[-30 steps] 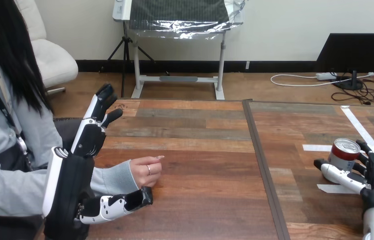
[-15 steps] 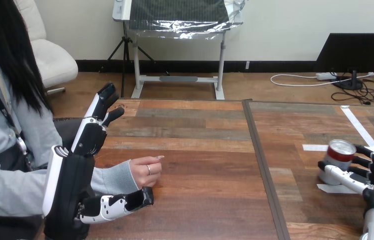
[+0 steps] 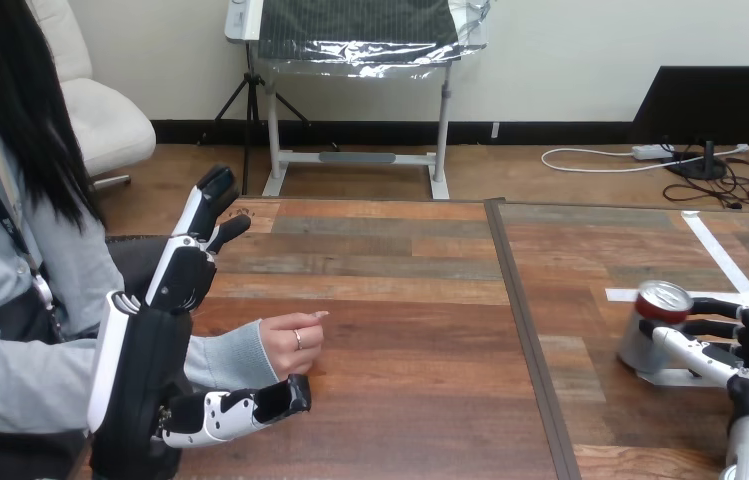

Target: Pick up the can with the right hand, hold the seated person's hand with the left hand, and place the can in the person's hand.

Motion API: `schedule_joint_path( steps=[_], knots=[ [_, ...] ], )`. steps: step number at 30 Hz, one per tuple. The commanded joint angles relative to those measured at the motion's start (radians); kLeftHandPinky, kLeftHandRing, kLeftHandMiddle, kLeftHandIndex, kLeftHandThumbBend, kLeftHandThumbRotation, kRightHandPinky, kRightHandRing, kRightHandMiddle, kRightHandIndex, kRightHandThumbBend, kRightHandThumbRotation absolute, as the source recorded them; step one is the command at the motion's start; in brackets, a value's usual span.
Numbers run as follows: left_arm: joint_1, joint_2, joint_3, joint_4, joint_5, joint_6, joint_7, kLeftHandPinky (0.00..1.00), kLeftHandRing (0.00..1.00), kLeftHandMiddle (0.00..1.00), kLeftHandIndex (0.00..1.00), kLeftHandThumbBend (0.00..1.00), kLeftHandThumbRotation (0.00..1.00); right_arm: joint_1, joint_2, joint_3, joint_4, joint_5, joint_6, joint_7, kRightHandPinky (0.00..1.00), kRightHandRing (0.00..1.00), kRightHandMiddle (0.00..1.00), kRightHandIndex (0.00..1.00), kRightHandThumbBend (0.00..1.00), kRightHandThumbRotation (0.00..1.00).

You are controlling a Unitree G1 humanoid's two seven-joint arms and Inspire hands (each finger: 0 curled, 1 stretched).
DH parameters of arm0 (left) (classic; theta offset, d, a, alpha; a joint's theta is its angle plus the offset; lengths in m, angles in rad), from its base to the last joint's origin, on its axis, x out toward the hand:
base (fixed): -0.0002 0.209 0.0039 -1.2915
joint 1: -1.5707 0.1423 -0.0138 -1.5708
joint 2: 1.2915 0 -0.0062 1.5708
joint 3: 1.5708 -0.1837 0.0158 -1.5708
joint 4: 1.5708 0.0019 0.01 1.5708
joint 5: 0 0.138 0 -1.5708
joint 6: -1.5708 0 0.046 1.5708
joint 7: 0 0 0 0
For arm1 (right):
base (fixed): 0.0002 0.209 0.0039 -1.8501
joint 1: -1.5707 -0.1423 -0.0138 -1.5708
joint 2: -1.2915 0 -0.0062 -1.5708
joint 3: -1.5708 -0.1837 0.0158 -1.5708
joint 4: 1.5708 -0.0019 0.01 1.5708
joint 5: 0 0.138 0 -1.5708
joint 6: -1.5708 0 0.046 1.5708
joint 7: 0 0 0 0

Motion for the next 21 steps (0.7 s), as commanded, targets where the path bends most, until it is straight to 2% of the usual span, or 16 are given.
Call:
schedule_joint_path(
  steps=[1,8,21],
  knots=[
    [-0.03,-0.009,0.007,-0.036,-0.002,-0.008,0.002,0.87,0.94,0.97,0.93,1.0,0.59,-0.065,0.017,-0.009,-0.029,0.015,-0.047,0.013,0.42,0.47,0.53,0.55,0.75,0.0],
    [-0.031,-0.013,0.014,-0.034,0.01,-0.01,0.004,0.87,0.94,0.97,0.93,1.0,0.6,-0.072,0.019,-0.018,-0.033,0.035,-0.059,0.034,0.42,0.48,0.53,0.54,0.74,0.0],
    [-0.032,-0.02,0.013,-0.033,0.014,-0.009,0.003,0.86,0.94,0.97,0.93,1.0,0.6,-0.085,0.011,0.0,-0.043,0.026,-0.06,0.015,0.42,0.48,0.54,0.54,0.74,0.0]
  ],
)
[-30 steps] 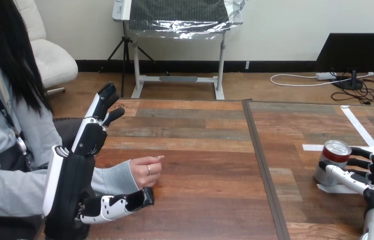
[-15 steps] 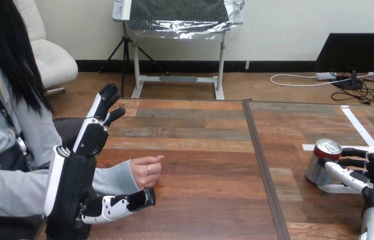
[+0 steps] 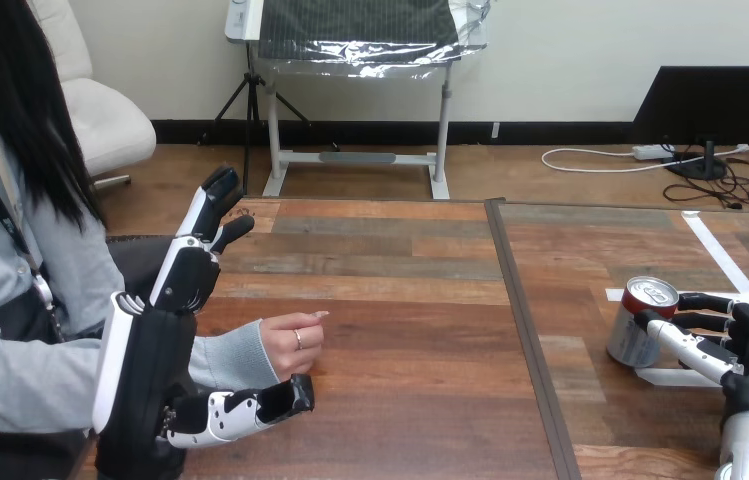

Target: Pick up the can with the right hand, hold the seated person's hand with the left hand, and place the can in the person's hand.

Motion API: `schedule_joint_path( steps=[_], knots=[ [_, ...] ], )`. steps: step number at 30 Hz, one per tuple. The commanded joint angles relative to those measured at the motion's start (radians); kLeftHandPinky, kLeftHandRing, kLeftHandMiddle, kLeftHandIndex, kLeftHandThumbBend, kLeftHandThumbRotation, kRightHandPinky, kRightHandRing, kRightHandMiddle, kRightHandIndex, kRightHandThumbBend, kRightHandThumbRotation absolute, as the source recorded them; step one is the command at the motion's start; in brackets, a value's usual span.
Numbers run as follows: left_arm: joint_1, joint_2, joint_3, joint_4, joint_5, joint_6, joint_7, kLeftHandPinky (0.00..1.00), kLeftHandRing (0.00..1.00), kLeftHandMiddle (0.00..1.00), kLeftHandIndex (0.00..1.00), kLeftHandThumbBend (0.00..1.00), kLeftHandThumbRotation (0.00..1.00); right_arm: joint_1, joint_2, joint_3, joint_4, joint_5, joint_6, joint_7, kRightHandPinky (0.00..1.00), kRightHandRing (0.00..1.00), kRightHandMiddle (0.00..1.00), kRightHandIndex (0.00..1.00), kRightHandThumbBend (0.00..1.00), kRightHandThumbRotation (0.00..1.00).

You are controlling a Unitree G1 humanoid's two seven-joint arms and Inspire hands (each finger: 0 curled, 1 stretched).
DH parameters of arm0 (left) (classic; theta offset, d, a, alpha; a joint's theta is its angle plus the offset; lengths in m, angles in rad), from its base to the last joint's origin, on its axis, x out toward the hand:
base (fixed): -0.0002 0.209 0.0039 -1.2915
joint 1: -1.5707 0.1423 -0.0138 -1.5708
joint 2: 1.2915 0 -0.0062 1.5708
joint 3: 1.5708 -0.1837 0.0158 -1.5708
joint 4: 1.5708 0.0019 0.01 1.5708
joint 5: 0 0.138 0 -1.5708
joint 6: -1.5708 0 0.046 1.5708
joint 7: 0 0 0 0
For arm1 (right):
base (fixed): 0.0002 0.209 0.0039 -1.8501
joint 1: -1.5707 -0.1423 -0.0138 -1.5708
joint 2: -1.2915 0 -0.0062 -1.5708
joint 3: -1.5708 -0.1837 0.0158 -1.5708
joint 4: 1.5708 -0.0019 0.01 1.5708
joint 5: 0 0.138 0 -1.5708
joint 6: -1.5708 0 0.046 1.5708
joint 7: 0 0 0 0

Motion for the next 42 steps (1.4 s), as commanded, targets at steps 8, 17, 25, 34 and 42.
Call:
schedule_joint_path(
  steps=[8,17,25,34,42],
  knots=[
    [-0.037,-0.004,0.009,-0.025,0.004,-0.011,0.001,0.86,0.94,0.97,0.93,1.0,0.6,-0.09,-0.006,0.016,-0.05,-0.021,-0.034,-0.038,0.42,0.48,0.54,0.54,0.76,0.0],
    [-0.042,-0.01,0.021,-0.019,0.02,-0.015,0.007,0.86,0.94,0.97,0.93,1.0,0.6,-0.094,-0.006,0.014,-0.056,-0.018,-0.051,-0.029,0.41,0.47,0.53,0.53,0.76,0.0],
    [-0.046,-0.015,0.029,-0.015,0.034,-0.016,0.013,0.86,0.93,0.97,0.93,1.0,0.61,-0.1,-0.008,0.021,-0.058,-0.028,-0.04,-0.041,0.4,0.46,0.52,0.53,0.76,0.0],
    [-0.046,-0.016,0.028,-0.017,0.037,-0.012,0.015,0.86,0.94,0.97,0.93,1.0,0.61,-0.109,-0.015,0.034,-0.054,-0.049,0.004,-0.062,0.4,0.46,0.53,0.55,0.78,0.0],
    [-0.047,-0.015,0.038,-0.016,0.049,-0.015,0.018,0.85,0.93,0.97,0.93,1.0,0.61,-0.113,-0.015,0.034,-0.058,-0.051,0.024,-0.06,0.31,0.38,0.57,0.59,0.83,0.0]
  ],
)
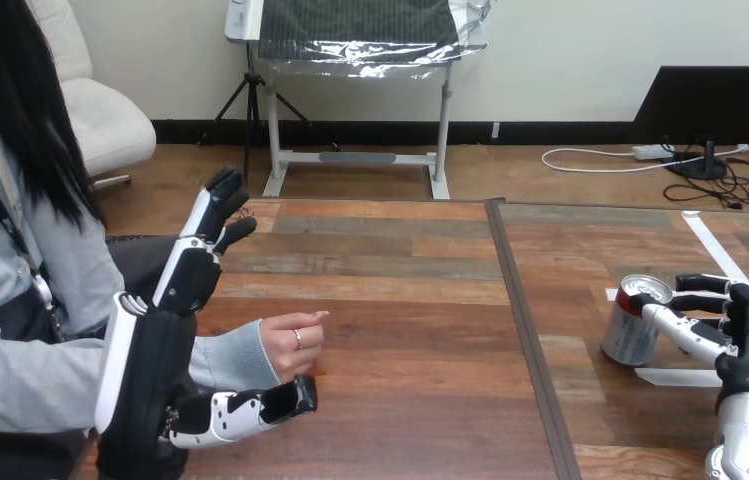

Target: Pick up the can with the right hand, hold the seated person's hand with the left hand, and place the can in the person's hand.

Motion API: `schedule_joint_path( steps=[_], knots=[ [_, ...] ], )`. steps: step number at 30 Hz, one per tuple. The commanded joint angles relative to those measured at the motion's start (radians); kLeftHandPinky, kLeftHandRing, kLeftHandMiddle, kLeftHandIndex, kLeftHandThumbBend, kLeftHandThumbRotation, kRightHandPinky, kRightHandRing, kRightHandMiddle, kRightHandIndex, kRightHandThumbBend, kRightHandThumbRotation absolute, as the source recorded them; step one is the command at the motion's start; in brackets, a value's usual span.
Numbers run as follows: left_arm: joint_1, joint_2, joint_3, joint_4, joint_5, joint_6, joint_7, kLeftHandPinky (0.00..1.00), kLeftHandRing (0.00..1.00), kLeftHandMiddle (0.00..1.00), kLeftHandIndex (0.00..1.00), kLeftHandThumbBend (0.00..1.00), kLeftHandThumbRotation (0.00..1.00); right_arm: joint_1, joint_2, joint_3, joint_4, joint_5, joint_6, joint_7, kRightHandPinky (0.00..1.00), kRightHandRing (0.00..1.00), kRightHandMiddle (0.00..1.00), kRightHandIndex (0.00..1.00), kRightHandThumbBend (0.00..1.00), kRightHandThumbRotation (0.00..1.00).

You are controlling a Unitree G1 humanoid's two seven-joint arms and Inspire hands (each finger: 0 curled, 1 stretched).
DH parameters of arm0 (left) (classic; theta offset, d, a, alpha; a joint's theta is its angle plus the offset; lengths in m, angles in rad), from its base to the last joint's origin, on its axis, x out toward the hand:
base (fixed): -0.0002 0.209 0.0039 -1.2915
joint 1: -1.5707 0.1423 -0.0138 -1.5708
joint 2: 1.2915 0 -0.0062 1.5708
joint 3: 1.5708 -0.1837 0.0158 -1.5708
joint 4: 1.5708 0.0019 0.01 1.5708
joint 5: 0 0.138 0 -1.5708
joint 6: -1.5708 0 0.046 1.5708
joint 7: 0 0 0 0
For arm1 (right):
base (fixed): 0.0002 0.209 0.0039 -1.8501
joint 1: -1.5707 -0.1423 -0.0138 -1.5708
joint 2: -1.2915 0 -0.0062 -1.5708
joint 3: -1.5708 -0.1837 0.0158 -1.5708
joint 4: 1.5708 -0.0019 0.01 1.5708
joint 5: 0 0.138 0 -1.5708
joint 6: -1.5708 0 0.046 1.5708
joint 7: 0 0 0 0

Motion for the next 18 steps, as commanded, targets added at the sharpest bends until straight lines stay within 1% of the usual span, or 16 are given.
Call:
schedule_joint_path(
  steps=[1,2,4,5,7,9,13,14,15,18],
  knots=[
    [-0.047,-0.003,0.009,-0.016,0.004,-0.015,0.008,0.85,0.93,0.97,0.93,1.0,0.61,-0.085,-0.014,0.008,-0.04,-0.002,0.006,0.001,0.3,0.37,0.57,0.59,0.83,0.0],
    [-0.049,-0.002,0.008,-0.012,0.003,-0.017,0.008,0.85,0.93,0.97,0.93,1.0,0.61,-0.086,-0.014,0.007,-0.04,0.0,0.014,0.005,0.29,0.37,0.58,0.59,0.84,0.0],
    [-0.052,-0.002,0.008,-0.009,0.004,-0.019,0.009,0.85,0.93,0.97,0.93,1.0,0.61,-0.088,-0.015,0.007,-0.04,0.002,0.023,0.009,0.3,0.4,0.59,0.61,0.85,0.0],
    [-0.053,-0.002,0.008,-0.007,0.003,-0.019,0.009,0.85,0.93,0.97,0.93,1.0,0.61,-0.09,-0.013,0.0,-0.04,0.012,0.026,0.025,0.31,0.41,0.6,0.62,0.85,0.0],
    [-0.053,-0.003,0.007,-0.007,0.001,-0.018,0.01,0.85,0.94,0.97,0.93,1.0,0.6,-0.091,-0.012,-0.009,-0.041,0.024,0.029,0.044,0.39,0.49,0.63,0.64,0.87,0.0],
    [-0.053,-0.003,0.006,-0.004,-0.001,-0.019,0.011,0.85,0.94,0.97,0.93,1.0,0.6,-0.091,-0.011,-0.014,-0.041,0.034,0.029,0.062,0.43,0.53,0.65,0.65,0.88,0.0],
    [-0.05,-0.004,0.009,-0.007,0.005,-0.015,0.013,0.85,0.94,0.97,0.93,1.0,0.6,-0.093,-0.014,-0.014,-0.039,0.038,0.036,0.081,0.51,0.6,0.68,0.69,0.9,0.0],
    [-0.051,-0.003,0.009,-0.006,0.006,-0.016,0.012,0.85,0.94,0.97,0.93,1.0,0.61,-0.093,-0.014,-0.019,-0.039,0.046,0.037,0.101,0.53,0.62,0.69,0.7,0.9,0.0],
    [-0.051,-0.002,0.009,-0.005,0.006,-0.018,0.012,0.85,0.94,0.97,0.93,1.0,0.61,-0.093,-0.014,-0.023,-0.039,0.052,0.038,0.117,0.59,0.67,0.72,0.73,0.91,0.0],
    [-0.05,-0.005,0.015,-0.008,0.013,-0.015,0.016,0.85,0.94,0.97,0.93,1.0,0.61,-0.093,-0.016,-0.026,-0.036,0.06,0.038,0.144,0.65,0.72,0.75,0.76,0.91,0.0]
  ],
)
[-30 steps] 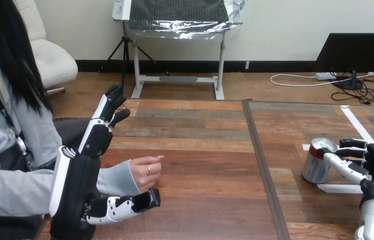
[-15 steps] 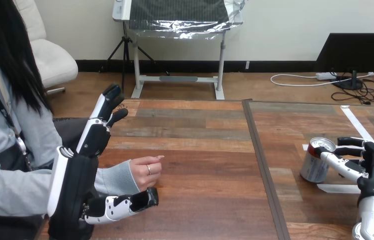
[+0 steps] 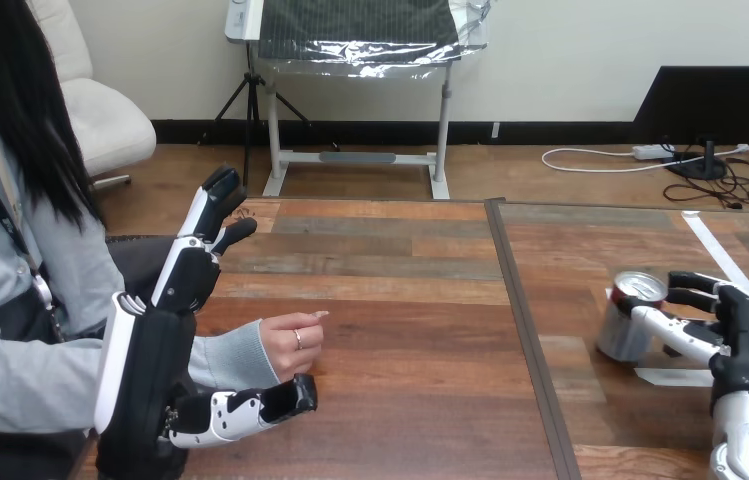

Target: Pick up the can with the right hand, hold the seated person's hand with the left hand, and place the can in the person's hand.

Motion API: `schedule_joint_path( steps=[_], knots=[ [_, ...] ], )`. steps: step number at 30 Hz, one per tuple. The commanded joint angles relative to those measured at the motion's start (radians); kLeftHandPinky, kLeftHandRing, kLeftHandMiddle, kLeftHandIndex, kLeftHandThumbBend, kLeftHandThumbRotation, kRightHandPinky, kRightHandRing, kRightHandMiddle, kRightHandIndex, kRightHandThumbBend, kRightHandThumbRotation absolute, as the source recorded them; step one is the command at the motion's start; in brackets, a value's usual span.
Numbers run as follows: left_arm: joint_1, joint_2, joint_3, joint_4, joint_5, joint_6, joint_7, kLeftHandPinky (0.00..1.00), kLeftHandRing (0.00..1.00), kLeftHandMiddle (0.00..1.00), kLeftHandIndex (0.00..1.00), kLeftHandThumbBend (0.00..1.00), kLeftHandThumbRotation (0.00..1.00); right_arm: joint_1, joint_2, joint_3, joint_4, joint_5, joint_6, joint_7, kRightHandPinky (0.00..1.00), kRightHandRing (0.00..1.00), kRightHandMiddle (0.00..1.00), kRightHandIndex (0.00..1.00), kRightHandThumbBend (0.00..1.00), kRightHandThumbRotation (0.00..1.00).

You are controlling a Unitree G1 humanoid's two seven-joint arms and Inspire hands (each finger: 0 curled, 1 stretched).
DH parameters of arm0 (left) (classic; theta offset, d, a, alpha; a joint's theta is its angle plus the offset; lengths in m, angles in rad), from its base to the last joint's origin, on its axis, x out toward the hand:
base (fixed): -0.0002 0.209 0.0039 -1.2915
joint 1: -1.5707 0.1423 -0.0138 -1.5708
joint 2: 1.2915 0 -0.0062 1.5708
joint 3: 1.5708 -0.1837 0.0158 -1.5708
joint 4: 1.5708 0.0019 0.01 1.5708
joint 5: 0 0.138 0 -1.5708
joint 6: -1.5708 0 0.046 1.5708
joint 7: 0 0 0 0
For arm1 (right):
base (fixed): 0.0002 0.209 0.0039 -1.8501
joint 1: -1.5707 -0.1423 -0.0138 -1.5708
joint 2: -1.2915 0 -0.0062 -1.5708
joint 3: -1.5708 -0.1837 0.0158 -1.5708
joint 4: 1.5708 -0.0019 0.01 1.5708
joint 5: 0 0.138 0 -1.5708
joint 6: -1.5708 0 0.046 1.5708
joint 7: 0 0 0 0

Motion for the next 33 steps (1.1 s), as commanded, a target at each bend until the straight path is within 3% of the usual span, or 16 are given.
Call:
schedule_joint_path(
  steps=[1,5,15,33],
  knots=[
    [-0.049,-0.006,0.015,-0.009,0.014,-0.013,0.011,0.85,0.94,0.97,0.93,1.0,0.61,-0.084,-0.015,-0.007,-0.033,0.018,-0.002,0.043,0.67,0.74,0.76,0.77,0.92,0.0],
    [-0.049,-0.006,0.011,-0.007,0.01,-0.015,0.013,0.85,0.94,0.97,0.93,1.0,0.61,-0.084,-0.019,-0.003,-0.031,0.017,0.002,0.068,0.73,0.79,0.8,0.81,0.95,0.0],
    [-0.056,-0.006,0.014,0.002,0.012,-0.027,0.016,0.85,0.93,0.96,0.93,1.0,0.61,-0.086,-0.021,-0.003,-0.027,0.019,-0.005,0.115,0.82,0.87,0.89,0.91,1.0,0.12],
    [-0.055,-0.006,-0.001,-0.001,-0.003,-0.021,0.013,0.85,0.94,0.96,0.93,1.0,0.59,-0.101,-0.02,-0.007,-0.02,0.028,0.009,0.185,0.87,0.93,0.96,0.97,1.0,0.21]
  ],
)
